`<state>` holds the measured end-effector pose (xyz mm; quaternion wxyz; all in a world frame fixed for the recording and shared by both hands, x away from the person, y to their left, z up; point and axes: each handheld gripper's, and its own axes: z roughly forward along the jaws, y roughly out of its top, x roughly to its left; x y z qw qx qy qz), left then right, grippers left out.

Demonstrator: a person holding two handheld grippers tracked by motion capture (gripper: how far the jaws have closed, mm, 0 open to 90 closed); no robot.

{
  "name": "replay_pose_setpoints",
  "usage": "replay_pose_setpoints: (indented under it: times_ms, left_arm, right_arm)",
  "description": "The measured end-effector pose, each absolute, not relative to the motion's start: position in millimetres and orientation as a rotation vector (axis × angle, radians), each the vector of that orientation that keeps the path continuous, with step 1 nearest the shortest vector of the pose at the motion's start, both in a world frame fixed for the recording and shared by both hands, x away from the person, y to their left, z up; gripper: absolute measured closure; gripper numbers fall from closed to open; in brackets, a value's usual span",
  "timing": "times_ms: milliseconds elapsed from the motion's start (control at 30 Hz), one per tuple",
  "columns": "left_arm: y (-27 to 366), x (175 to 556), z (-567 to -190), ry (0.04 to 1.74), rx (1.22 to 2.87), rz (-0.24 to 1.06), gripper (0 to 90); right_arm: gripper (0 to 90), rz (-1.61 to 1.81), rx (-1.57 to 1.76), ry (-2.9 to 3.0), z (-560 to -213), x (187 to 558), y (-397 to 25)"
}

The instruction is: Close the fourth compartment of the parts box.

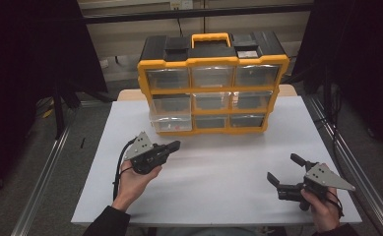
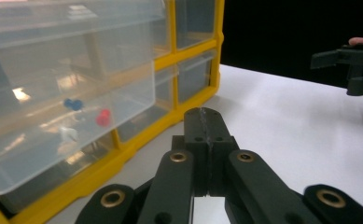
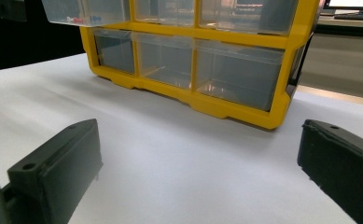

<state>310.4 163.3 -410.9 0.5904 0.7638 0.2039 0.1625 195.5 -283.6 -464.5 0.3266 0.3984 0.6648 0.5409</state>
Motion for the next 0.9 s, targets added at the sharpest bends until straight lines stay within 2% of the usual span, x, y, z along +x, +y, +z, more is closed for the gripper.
replay_pose_setpoints:
  times_ms: [333,600,900]
  left_arm:
    - [165.3,322.2,-401.9,0.495,1.726,0.426,90.0]
    - [164.0,333.7,-407.5,0.512,1.751,0.486,90.0]
    - [164.0,342.1,-409.4,0.536,1.728,0.489,90.0]
  right_arm:
    - [0.0,1.423,1.049,1.740,-464.9,195.9,-283.2]
    - [0.0,1.420,1.046,1.740,-464.8,195.5,-283.0]
    - [0.0,1.419,1.044,1.741,-464.9,195.7,-282.9]
